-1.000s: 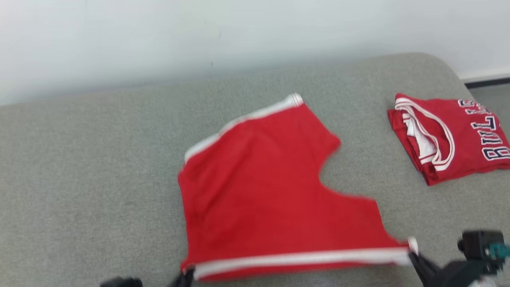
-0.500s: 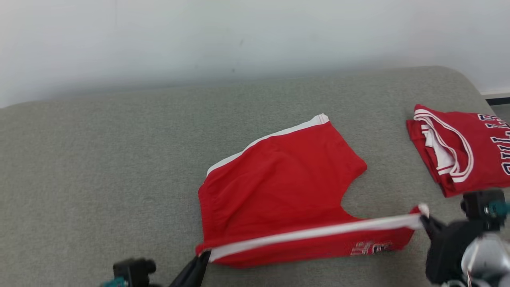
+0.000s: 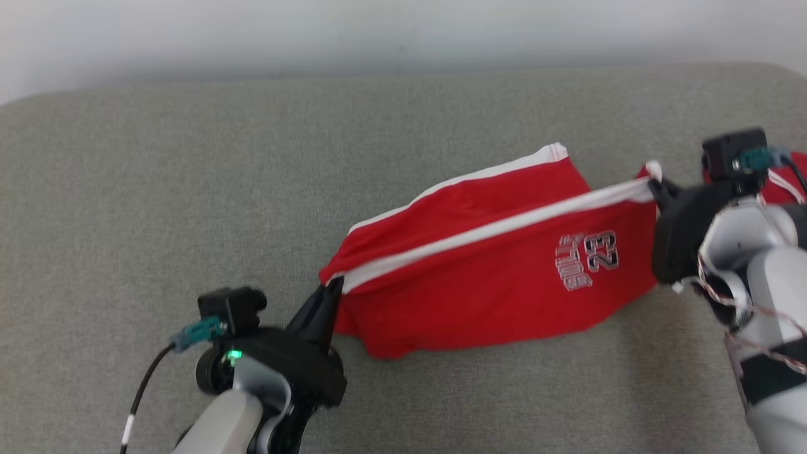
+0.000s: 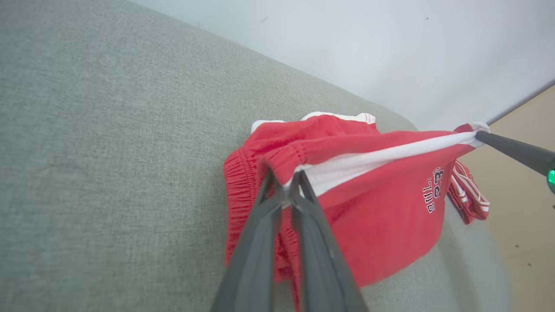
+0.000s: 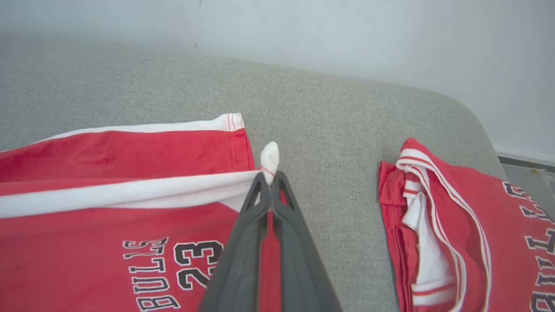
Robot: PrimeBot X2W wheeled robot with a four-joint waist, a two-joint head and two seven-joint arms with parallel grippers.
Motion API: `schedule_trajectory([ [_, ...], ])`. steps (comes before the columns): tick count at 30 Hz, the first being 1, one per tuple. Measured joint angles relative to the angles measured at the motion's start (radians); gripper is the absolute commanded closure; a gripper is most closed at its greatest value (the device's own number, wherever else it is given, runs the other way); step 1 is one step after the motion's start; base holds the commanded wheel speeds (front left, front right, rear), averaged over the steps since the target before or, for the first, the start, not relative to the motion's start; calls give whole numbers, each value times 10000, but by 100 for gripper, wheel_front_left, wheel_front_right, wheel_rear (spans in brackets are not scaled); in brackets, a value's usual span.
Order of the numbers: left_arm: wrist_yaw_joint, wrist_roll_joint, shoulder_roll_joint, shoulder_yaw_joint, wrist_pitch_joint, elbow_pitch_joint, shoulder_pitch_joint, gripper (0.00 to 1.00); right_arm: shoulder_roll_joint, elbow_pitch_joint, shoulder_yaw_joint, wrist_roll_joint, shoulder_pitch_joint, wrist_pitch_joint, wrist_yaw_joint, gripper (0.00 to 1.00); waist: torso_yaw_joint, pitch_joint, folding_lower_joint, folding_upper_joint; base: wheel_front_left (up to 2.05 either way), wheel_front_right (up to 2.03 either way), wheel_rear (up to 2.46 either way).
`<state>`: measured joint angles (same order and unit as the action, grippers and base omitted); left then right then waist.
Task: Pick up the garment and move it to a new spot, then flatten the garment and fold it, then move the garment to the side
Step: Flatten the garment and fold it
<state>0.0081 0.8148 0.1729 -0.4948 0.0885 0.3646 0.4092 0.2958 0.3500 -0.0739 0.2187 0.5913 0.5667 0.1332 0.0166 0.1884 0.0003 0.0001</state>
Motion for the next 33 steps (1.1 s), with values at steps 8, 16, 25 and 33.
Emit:
schedule_trajectory([
  [8,362,-211,-539,111,276,769,1402,100,-29,2410,-848,-439,2291,-1352,-2,100,314,845,0,1,0,0,0],
  [16,458,-136,-872,75,351,1369,2208,64,-224,4332,-1058,-619,3623,-2359,-6,100,760,1437,0,1,0,0,0],
  [25,443,-157,-980,111,1122,1841,2436,0,-522,5693,-1126,-460,4269,-3595,-12,0,1032,1567,-1,1,0,0,0],
  [33,267,-1106,-393,683,1712,1310,1645,0,-732,6326,-836,1258,4145,-3482,-12,0,883,981,-3,0,0,0,0],
])
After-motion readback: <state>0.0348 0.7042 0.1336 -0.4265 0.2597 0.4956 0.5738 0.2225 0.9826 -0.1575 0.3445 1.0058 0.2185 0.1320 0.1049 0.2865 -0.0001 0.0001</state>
